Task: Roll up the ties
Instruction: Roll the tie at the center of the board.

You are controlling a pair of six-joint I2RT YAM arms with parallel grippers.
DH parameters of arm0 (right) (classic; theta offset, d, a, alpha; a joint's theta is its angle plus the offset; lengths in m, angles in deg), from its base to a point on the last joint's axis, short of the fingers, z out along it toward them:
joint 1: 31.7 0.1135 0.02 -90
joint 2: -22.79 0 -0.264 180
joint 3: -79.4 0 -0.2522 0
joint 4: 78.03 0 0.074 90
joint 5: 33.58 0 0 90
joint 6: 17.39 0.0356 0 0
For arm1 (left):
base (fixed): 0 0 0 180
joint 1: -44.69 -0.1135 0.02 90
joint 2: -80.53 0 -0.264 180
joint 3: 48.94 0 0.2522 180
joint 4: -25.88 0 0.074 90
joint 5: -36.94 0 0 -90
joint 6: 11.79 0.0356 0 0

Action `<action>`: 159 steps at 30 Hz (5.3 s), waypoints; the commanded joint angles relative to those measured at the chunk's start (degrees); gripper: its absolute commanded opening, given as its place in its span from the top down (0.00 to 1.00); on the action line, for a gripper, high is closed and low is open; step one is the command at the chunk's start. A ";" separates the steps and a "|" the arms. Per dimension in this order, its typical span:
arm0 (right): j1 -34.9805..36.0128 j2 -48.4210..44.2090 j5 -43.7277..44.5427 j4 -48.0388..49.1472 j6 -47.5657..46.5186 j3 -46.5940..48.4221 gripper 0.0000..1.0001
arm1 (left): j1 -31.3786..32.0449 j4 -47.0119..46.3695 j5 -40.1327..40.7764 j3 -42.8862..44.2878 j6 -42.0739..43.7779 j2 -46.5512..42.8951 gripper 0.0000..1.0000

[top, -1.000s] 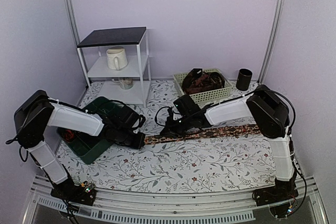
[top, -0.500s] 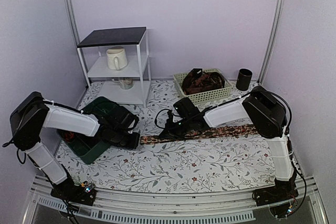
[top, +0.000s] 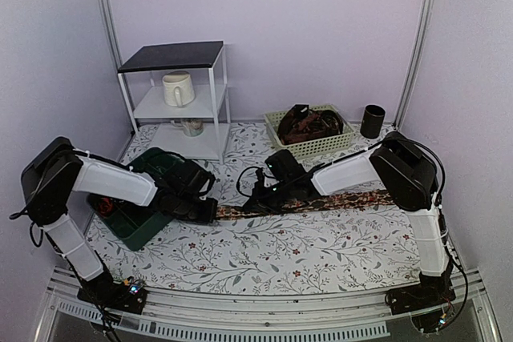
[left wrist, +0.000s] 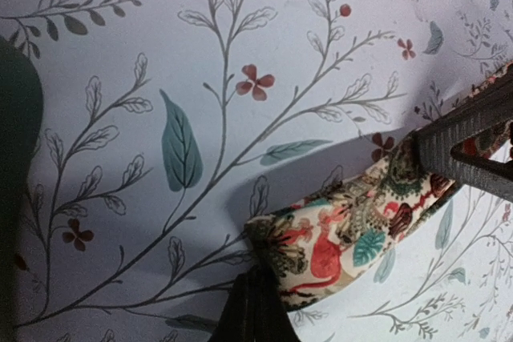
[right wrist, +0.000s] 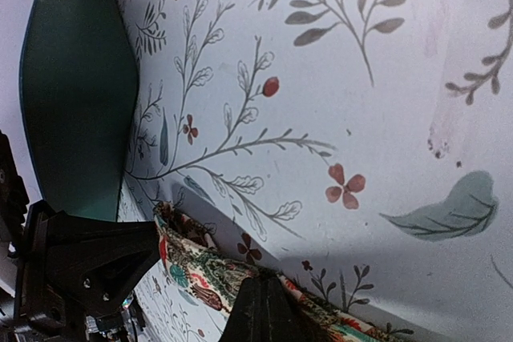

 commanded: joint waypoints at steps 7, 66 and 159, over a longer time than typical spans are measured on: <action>0.44 0.93 -0.16 -1.02 0.91 -2.20 1.00 | -1.81 -9.14 -11.30 -1.53 -5.62 -1.70 1.00; 1.01 -1.93 -3.47 4.56 2.40 -5.64 1.00 | -0.44 -20.30 -16.81 -3.37 -5.21 -0.60 1.00; -0.32 -5.14 2.88 -4.56 -0.50 -4.63 0.75 | -0.60 -29.56 -20.55 0.19 -5.18 9.82 1.00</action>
